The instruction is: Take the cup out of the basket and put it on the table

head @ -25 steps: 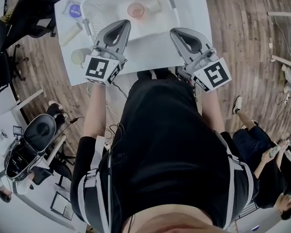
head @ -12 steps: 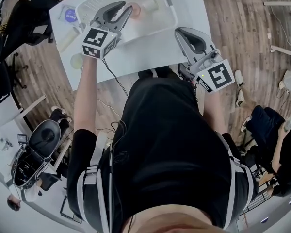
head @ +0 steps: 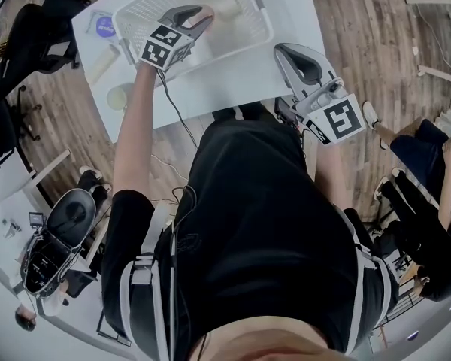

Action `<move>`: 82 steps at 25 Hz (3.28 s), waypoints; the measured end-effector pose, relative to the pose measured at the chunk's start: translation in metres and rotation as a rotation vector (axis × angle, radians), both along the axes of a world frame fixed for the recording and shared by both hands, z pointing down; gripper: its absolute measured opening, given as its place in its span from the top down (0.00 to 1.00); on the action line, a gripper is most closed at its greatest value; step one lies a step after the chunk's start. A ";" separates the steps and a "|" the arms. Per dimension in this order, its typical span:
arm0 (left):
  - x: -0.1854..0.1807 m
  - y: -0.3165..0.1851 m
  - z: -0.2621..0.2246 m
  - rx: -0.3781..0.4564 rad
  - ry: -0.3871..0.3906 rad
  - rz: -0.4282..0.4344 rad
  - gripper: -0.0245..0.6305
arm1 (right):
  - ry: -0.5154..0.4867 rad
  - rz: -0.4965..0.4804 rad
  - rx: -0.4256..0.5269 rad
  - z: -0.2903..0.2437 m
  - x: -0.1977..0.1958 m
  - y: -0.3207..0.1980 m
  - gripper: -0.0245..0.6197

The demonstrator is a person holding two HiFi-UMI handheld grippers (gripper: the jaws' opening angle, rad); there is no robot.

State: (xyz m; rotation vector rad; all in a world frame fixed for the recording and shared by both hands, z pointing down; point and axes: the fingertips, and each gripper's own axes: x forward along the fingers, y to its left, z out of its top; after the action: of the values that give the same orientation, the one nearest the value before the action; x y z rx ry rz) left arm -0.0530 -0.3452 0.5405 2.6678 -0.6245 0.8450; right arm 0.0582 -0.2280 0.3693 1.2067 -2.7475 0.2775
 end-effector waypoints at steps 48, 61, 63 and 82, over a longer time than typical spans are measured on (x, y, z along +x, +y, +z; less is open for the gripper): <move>0.023 0.036 0.037 0.021 -0.229 0.199 0.91 | -0.008 -0.003 0.011 -0.011 0.021 0.007 0.93; 0.047 0.075 -0.069 0.158 -0.052 0.177 0.91 | -0.022 -0.031 0.056 -0.019 0.020 0.041 0.93; 0.048 0.089 -0.091 0.185 -0.018 0.166 0.91 | -0.024 -0.034 0.065 -0.024 0.020 0.048 0.93; 0.015 0.213 -0.175 0.270 0.095 0.199 0.91 | -0.018 -0.067 0.104 -0.029 -0.004 0.044 0.93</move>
State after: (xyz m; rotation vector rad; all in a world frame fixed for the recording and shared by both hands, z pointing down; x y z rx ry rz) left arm -0.0381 -0.1323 0.3654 3.0356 -0.4860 0.7222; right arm 0.0538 -0.1842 0.3403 1.1381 -2.8433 0.1411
